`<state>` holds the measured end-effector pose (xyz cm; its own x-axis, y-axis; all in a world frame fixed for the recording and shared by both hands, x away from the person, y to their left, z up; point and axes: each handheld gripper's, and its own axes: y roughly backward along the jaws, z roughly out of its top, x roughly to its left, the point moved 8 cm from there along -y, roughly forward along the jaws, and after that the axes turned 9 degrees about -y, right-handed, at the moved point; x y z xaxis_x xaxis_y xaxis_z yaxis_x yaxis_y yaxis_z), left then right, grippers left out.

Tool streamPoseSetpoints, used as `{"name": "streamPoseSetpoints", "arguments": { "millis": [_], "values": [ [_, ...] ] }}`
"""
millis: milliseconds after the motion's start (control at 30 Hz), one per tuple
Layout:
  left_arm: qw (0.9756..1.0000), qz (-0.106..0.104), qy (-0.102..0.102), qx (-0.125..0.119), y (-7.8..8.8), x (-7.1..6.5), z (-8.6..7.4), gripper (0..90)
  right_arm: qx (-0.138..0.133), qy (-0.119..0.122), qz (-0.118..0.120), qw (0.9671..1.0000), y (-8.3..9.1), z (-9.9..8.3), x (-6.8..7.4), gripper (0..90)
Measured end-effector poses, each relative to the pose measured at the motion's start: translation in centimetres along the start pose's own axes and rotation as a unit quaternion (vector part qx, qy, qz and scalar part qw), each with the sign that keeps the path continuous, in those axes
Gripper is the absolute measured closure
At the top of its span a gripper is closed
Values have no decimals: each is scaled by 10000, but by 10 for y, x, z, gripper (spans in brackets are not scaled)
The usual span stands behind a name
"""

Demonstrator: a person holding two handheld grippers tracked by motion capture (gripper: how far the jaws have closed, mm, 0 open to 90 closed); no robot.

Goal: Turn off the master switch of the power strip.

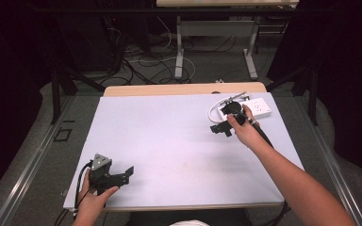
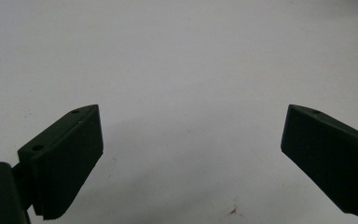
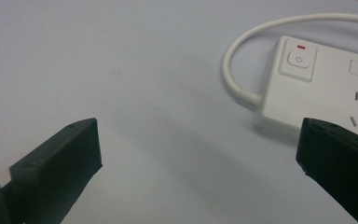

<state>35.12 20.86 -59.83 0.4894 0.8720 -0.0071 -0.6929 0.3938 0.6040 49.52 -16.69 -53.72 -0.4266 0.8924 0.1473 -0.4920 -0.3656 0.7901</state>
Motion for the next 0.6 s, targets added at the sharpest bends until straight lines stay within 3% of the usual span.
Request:
{"name": "streamPoseSetpoints", "arguments": {
  "millis": [133, 600],
  "values": [
    [10000, 4, 1, -8, 0, 0, 0, 56, -45, 171, 110, 9998, 9, -11, 2, 0],
    [10000, 5, 32, -6, 0, 0, 0, 55, -164, 343, 265, 9989, 42, -49, -3, 0]
  ]
}}
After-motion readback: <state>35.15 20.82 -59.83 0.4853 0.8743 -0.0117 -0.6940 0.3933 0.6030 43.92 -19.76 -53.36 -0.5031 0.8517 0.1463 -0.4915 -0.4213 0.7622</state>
